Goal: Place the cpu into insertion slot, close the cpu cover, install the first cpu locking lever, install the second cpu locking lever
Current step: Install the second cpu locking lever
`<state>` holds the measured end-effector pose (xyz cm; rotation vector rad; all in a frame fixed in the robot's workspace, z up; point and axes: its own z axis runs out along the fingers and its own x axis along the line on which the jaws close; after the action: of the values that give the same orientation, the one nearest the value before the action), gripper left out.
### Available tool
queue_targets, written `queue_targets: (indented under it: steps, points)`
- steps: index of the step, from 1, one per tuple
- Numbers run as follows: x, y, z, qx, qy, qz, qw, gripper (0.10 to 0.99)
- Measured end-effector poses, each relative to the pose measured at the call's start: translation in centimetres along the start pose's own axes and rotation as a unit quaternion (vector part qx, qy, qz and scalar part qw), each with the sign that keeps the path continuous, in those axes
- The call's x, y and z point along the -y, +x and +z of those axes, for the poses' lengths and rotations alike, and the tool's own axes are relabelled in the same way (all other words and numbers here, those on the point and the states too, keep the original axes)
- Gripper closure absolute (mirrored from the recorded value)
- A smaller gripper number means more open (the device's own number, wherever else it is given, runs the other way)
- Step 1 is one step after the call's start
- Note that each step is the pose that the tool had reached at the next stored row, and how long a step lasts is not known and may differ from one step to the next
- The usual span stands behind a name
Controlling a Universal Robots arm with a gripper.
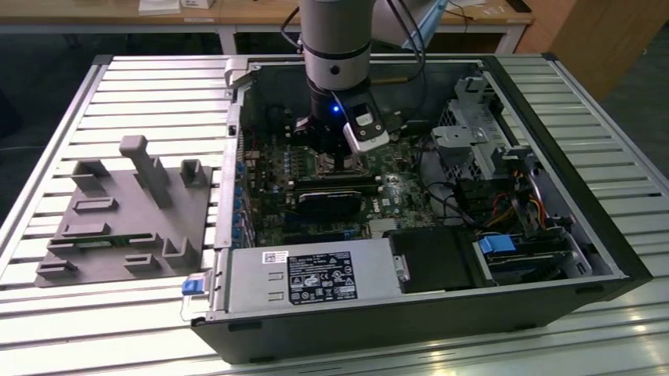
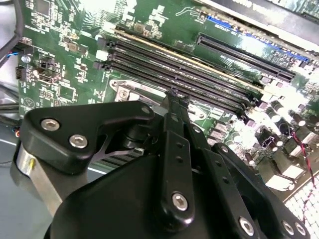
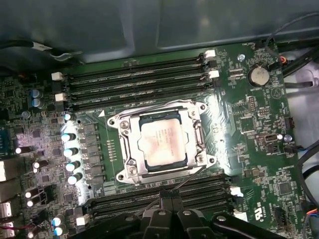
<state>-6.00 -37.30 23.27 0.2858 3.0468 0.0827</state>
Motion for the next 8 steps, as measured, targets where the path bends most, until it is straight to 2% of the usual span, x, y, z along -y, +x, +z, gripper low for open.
queue_targets:
  steps: [7, 8]
  points:
    - [0.03, 0.11, 0.01, -0.0001, 0.0001, 0.000, 1.0000, 0.980]
    - [0.05, 0.14, 0.02, -0.0003, -0.0012, 0.000, 1.0000, 0.980]
